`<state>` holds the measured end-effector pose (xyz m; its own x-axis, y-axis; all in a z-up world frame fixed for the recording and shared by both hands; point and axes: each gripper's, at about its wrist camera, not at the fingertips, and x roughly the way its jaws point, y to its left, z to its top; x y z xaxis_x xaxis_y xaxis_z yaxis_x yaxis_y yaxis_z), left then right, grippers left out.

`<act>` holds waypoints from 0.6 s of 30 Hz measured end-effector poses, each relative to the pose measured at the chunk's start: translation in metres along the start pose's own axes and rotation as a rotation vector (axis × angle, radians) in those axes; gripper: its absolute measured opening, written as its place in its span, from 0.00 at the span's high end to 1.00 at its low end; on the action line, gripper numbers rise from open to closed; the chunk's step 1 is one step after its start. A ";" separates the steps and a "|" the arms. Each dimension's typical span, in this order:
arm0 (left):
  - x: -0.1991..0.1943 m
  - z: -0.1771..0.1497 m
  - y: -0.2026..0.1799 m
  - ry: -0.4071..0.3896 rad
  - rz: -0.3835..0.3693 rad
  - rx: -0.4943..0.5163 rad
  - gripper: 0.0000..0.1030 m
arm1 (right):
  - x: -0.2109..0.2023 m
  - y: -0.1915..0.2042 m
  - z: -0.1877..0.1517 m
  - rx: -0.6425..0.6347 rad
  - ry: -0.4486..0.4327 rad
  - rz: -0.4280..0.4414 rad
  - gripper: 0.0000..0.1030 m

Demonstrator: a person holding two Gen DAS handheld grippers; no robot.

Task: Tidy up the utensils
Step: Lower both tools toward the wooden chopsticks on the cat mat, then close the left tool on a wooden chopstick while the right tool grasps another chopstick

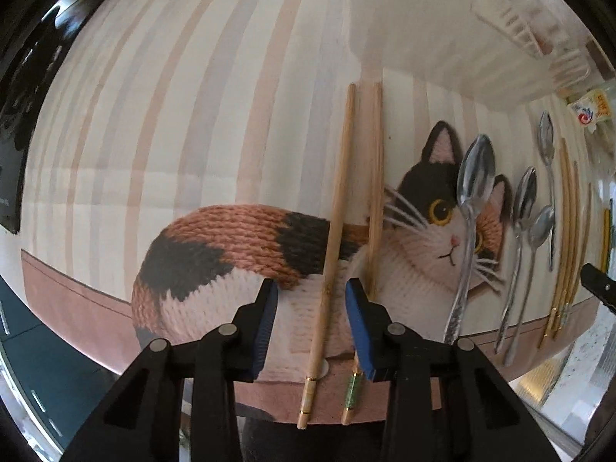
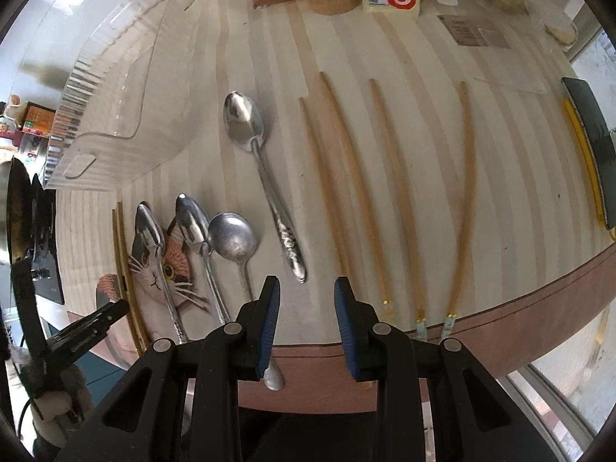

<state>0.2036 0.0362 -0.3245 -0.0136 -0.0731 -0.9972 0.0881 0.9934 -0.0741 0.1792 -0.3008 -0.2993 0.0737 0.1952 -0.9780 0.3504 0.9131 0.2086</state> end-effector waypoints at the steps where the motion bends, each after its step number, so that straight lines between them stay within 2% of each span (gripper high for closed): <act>1: 0.005 0.003 -0.008 0.001 0.011 0.020 0.67 | 0.000 0.001 0.000 0.000 0.001 -0.001 0.70; 3: 0.012 0.005 -0.019 -0.009 0.055 0.069 0.68 | 0.000 0.003 -0.002 -0.001 -0.004 -0.004 0.70; 4: 0.013 0.005 -0.021 -0.017 0.067 0.094 0.72 | 0.000 0.005 -0.003 -0.001 -0.008 -0.007 0.70; 5: 0.015 0.006 -0.024 -0.029 0.063 0.112 0.88 | 0.001 0.007 -0.005 0.001 -0.011 -0.010 0.70; 6: 0.017 0.007 -0.025 -0.032 0.061 0.118 0.96 | 0.002 0.007 -0.006 0.004 -0.010 -0.009 0.70; 11: 0.024 0.011 0.005 -0.035 0.071 0.043 0.96 | 0.000 -0.002 -0.012 0.006 -0.006 -0.017 0.70; 18: 0.019 -0.008 0.054 -0.021 0.004 -0.030 0.96 | 0.022 -0.006 -0.012 0.013 0.042 -0.044 0.70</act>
<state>0.2006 0.0894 -0.3476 0.0072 -0.0705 -0.9975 0.0580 0.9959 -0.0699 0.1673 -0.2972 -0.3220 0.0192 0.1698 -0.9853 0.3641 0.9166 0.1651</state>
